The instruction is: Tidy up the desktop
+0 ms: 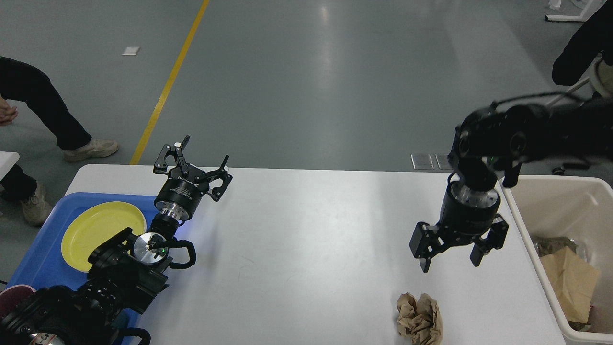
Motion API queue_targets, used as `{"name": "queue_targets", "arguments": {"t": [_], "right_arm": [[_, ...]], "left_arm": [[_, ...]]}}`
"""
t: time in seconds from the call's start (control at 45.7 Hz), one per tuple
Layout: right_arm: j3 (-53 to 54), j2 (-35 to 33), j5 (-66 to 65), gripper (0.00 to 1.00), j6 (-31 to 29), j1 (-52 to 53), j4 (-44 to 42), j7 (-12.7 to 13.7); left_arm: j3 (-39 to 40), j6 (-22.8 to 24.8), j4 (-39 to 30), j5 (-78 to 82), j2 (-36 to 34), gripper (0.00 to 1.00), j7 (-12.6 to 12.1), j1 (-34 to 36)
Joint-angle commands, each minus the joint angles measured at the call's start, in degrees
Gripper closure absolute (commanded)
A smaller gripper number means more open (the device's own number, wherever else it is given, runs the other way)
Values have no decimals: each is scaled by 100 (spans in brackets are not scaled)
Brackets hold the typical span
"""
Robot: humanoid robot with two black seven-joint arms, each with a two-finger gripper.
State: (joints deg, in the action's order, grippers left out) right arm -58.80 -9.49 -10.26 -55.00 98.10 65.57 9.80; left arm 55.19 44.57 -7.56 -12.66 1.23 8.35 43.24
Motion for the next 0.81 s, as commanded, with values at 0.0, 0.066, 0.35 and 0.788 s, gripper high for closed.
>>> {"name": "queue_targets", "arguments": {"t": [0.0,0.066,0.35,0.788], "right_arm": [[236,281,16,0,0,-957,-61,-4],[360,307,24,0,0,-1108,-62,-4],[835,334,33,0,0,-1618,-878,-22],[765,422,147,0,0,-2690,-2285,-22]], "left_arm": [[0,-1,0,0,0,3,0,0],[0,-1,0,0,0,3,0,0],[0,-1,0,0,0,3,0,0],[0,-1,0,0,0,3,0,0]]}}
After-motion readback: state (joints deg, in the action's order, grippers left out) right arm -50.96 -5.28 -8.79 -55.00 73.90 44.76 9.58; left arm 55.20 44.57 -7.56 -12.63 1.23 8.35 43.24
